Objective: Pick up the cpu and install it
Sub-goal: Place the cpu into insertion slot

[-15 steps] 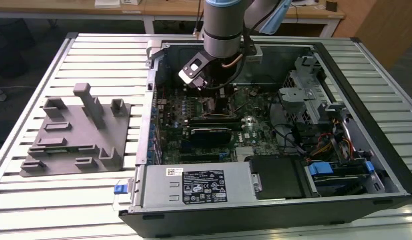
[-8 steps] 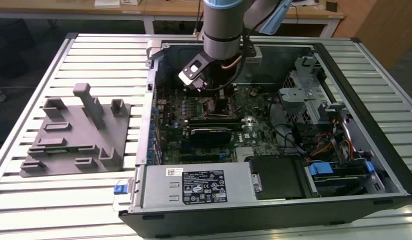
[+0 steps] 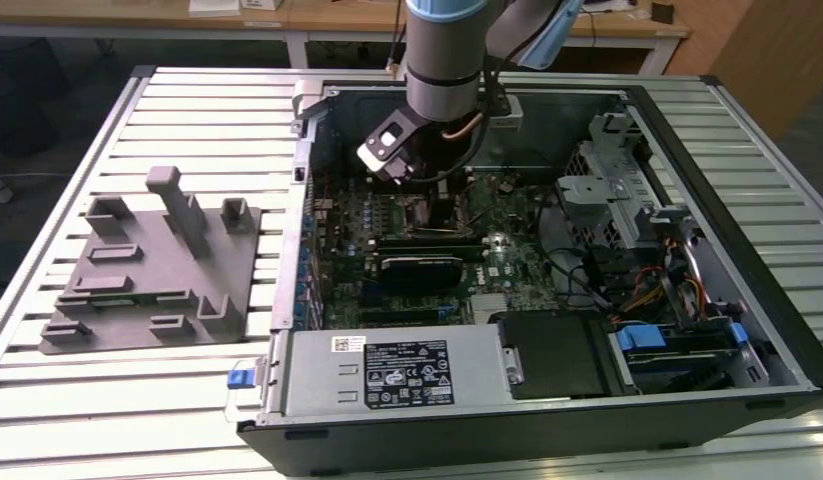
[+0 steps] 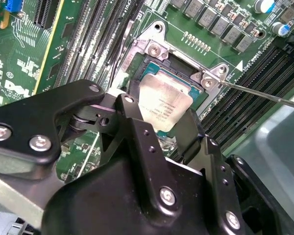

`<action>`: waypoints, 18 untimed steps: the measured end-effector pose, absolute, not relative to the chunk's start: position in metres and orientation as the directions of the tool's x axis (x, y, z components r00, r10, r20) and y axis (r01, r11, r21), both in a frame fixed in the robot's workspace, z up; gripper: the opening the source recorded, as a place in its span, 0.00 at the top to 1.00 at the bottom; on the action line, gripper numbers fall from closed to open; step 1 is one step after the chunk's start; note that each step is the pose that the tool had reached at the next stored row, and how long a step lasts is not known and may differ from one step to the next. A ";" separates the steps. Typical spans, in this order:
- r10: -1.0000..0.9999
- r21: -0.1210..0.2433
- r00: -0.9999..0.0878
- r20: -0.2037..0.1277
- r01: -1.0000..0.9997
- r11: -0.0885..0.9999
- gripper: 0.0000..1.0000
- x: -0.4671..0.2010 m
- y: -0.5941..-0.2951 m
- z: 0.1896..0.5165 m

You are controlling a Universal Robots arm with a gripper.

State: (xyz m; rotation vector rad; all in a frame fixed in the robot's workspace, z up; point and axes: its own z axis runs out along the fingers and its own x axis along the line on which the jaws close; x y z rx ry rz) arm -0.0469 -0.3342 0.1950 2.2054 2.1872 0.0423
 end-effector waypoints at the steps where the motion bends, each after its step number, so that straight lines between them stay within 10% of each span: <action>1: 1.000 0.044 0.008 -0.005 0.999 -0.008 0.47 -0.047 -0.334 0.195; 18: 1.000 0.044 0.008 -0.005 0.999 -0.008 0.34 -0.046 -0.334 0.194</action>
